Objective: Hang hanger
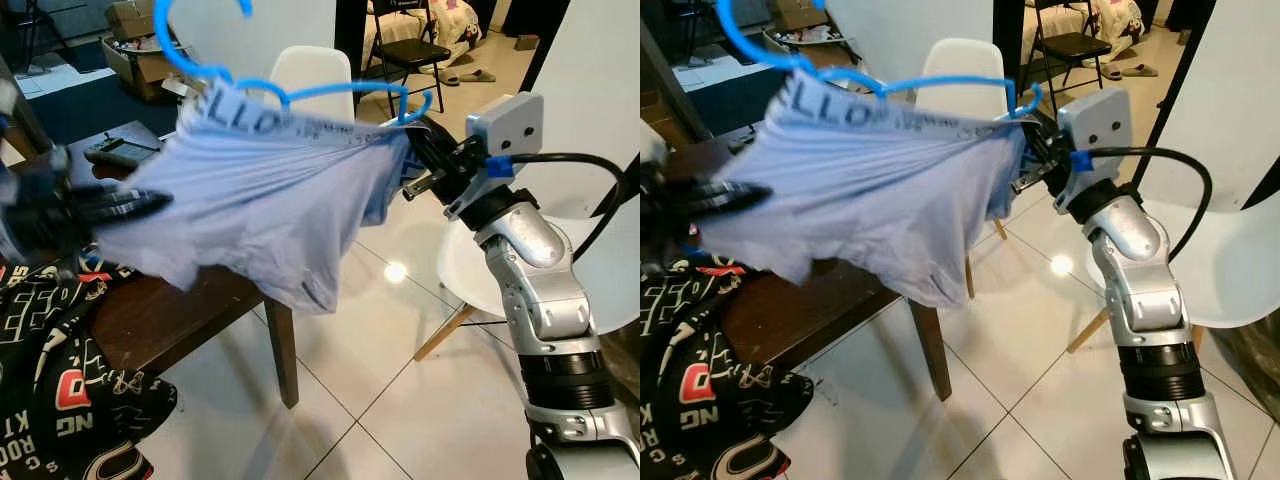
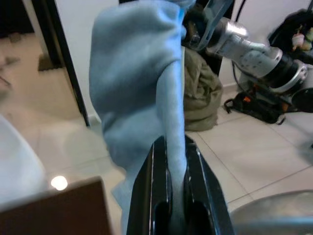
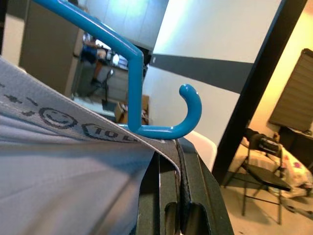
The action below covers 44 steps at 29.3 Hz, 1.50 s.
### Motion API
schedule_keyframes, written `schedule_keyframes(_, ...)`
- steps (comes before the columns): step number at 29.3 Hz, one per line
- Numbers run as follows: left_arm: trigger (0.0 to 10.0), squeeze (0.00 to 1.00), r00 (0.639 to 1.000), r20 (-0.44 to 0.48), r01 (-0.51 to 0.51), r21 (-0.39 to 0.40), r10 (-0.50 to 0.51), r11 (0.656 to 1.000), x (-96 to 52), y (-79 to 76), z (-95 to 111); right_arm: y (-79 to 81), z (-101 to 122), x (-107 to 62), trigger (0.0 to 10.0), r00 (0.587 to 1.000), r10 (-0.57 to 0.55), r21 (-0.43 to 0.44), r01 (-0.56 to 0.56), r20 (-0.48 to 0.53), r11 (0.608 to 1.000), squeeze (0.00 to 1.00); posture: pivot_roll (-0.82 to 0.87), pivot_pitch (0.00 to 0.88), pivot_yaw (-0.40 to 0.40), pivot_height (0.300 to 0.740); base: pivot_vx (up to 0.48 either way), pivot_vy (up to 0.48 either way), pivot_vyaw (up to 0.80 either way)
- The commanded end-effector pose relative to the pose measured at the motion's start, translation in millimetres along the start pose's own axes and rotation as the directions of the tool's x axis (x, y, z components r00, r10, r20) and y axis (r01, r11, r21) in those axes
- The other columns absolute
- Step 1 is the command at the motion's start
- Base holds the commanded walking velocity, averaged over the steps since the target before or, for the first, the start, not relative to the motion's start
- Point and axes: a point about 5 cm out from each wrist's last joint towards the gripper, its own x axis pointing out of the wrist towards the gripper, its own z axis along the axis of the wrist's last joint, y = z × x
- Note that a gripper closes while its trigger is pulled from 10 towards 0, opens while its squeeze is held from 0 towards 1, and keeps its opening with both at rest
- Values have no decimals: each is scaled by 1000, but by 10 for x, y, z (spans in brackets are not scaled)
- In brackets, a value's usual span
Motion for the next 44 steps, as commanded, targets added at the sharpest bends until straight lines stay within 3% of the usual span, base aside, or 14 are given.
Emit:
schedule_keyframes(1, 0, 0, 1000, 0, -8, -23, 8, 1000, -37, -46, -33, -19, -30, -29, 0, 1000, -21, -24, 20, -13, 1000, 0, 55, 108, 36, 740, 0, 0, 0)
schedule_keyframes(9, 0, 0, 1000, -11, -3, -174, 1, 985, -136, -237, -294, 96, -71, -44, 0, 998, 47, -61, -49, -29, 997, 0, 55, 113, 38, 740, 0, 0, 0)
schedule_keyframes(13, 0, 0, 1000, -30, -14, -195, 9, 981, -185, -282, -336, 165, -102, -62, 0, 994, 99, -100, -104, -47, 990, 0, 57, 113, 37, 740, 0, 0, 0)
schedule_keyframes(14, 0, 0, 1000, -30, -14, -195, 9, 981, -185, -282, -336, 165, -102, -62, 0, 994, 99, -100, -104, -47, 990, 0, 57, 113, 37, 740, 0, 0, 0)
schedule_keyframes(18, 0, 0, 996, -84, -32, -190, 16, 981, -352, -299, -251, 253, -247, -154, 0, 969, 199, -255, -231, -148, 939, 0, 66, 112, 32, 740, 0, 0, 0)
schedule_keyframes(23, 0, 0, 993, -121, -5, -195, -18, 981, -422, -325, -183, 227, -309, -183, 0, 961, 202, -326, -255, -188, 911, 0, 70, 111, 33, 740, 0, 0, 0)
schedule_keyframes(36, 0, 0, 955, -266, 68, -238, -132, 969, -547, -441, -117, 177, -349, -194, 0, 958, 186, -401, -261, -218, 878, 0, 76, 108, 31, 740, 0, 0, 0)
schedule_keyframes(44, 0, 0, 897, -399, 74, -287, -190, 955, -671, -480, -40, 197, -364, -189, 0, 956, 202, -441, -279, -215, 853, 0, 86, 115, 34, 740, 0, 0, 0)
